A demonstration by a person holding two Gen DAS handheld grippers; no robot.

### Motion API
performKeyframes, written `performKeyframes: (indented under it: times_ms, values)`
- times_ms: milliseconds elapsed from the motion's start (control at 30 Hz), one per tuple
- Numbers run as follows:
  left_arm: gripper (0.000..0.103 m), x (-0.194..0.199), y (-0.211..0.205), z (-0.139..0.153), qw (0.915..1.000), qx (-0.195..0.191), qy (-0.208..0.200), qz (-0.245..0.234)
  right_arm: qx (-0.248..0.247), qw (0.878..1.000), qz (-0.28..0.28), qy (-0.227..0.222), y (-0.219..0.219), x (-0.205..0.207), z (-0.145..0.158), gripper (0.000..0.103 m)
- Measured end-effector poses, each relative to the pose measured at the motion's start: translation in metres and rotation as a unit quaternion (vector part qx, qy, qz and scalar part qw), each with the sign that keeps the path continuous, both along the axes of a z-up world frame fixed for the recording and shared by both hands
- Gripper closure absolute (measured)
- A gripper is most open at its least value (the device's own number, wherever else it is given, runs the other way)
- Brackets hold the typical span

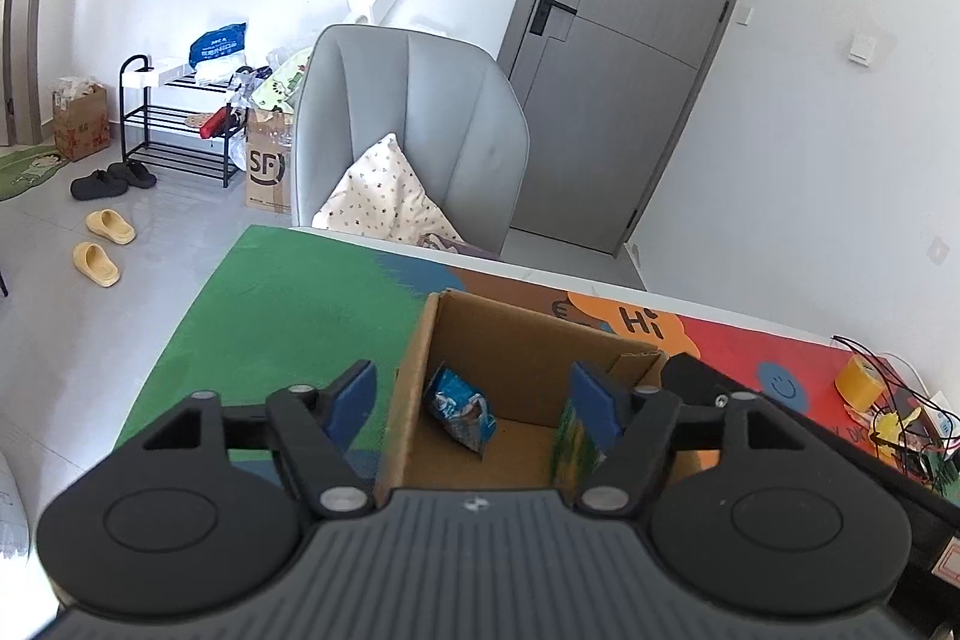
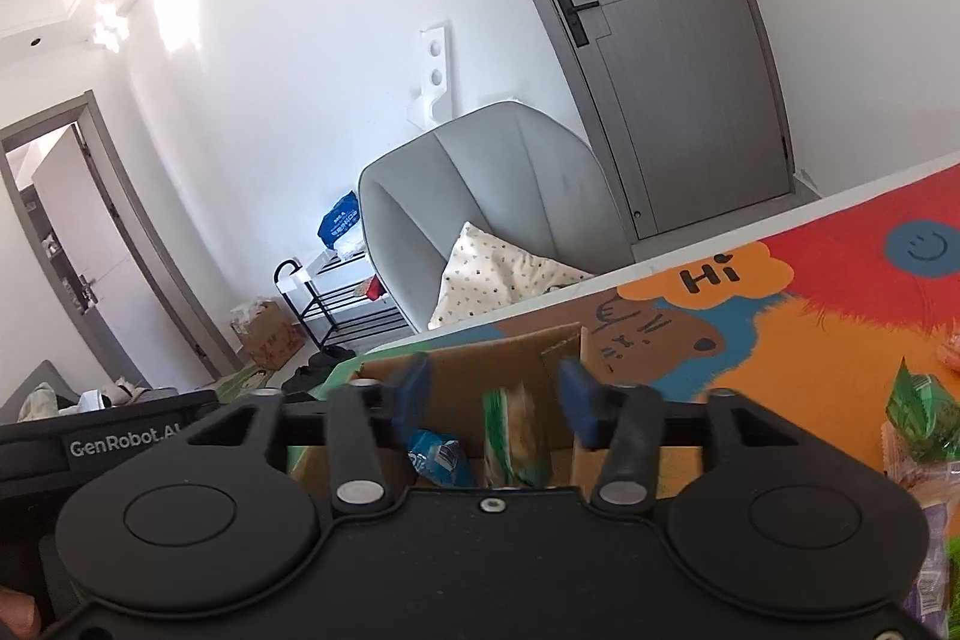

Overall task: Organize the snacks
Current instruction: 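Carry both snacks over the cardboard box and release them inside, then move the left tool back to the pile and grasp the red candy bar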

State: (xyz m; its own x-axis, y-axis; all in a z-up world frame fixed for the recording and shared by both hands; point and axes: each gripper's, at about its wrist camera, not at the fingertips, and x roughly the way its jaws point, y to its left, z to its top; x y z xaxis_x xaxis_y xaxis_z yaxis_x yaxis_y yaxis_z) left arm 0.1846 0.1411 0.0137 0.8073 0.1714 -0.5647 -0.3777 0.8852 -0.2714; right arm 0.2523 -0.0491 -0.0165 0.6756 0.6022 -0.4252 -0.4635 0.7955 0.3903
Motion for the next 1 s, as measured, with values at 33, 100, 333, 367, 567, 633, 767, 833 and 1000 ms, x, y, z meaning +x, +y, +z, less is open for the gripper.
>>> performKeyframes:
  times_ms: [33, 100, 333, 367, 567, 633, 767, 833, 1000]
  values:
    - [0.018, -0.003, 0.0, -0.001, 1.0, 0.0, 0.001, 0.008, 0.001, 1.0, -0.011, -0.005, -0.003, -0.002, 0.001, 0.027]
    - [0.015, -0.01, 0.0, -0.002, 0.9997, 0.0, -0.003, 0.023, 0.009, 1.0, -0.018, -0.002, -0.01, -0.003, 0.002, 0.021]
    - [0.003, -0.014, -0.009, 0.002, 0.9996, 0.01, 0.003, 0.024, -0.01, 0.999, -0.037, 0.009, -0.027, -0.012, 0.002, 0.016]
    - [0.003, -0.015, -0.011, 0.003, 0.9997, 0.011, 0.002, 0.023, -0.01, 0.999, -0.041, 0.01, -0.031, -0.013, 0.002, 0.015]
    - [0.002, -0.021, -0.025, 0.003, 0.9999, 0.008, 0.004, 0.012, -0.013, 0.997, -0.067, 0.018, -0.057, -0.024, 0.004, 0.003]
    - [0.002, -0.023, -0.034, 0.004, 1.0, 0.005, 0.004, 0.004, -0.014, 0.997, -0.072, 0.02, -0.067, -0.03, 0.005, 0.0]
    - [0.002, -0.027, -0.051, 0.005, 0.9999, -0.001, 0.004, -0.016, -0.031, 0.996, -0.084, 0.016, -0.087, -0.037, 0.007, 0.0]
    - [0.002, -0.028, -0.06, 0.006, 0.9996, -0.002, 0.005, -0.027, -0.035, 0.995, -0.087, 0.022, -0.098, -0.038, 0.007, 0.0]
    - [0.002, -0.031, -0.08, 0.008, 0.9983, 0.011, 0.011, -0.055, -0.037, 0.994, -0.102, 0.033, -0.125, -0.043, 0.006, 0.0]
